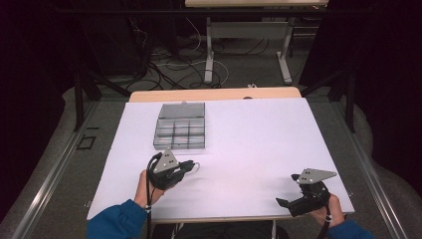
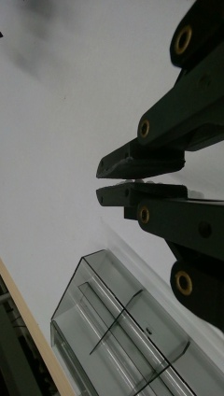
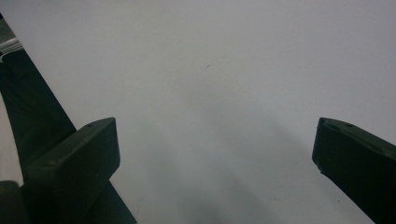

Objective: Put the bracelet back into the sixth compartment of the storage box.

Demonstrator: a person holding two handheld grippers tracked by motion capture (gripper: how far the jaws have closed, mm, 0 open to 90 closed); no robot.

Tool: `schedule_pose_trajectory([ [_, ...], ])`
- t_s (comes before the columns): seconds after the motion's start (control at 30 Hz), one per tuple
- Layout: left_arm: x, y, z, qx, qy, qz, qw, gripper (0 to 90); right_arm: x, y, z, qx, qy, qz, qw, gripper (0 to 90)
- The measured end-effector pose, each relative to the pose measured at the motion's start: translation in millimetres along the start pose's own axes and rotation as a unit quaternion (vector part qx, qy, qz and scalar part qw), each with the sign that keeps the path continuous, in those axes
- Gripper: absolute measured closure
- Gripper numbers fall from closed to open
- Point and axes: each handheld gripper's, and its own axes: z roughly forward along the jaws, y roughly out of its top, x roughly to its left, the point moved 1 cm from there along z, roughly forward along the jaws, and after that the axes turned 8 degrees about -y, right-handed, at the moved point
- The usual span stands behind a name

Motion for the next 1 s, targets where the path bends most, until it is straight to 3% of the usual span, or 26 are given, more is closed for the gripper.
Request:
schedule_pose_trajectory([
  [1.0, 16.9, 5.3, -10.5, -0.022, 0.034, -0.004, 0.9992, 85.1, 0.4, -0.2, 0.0, 0.004, 0.002, 0.002, 1.0000, 0.4],
])
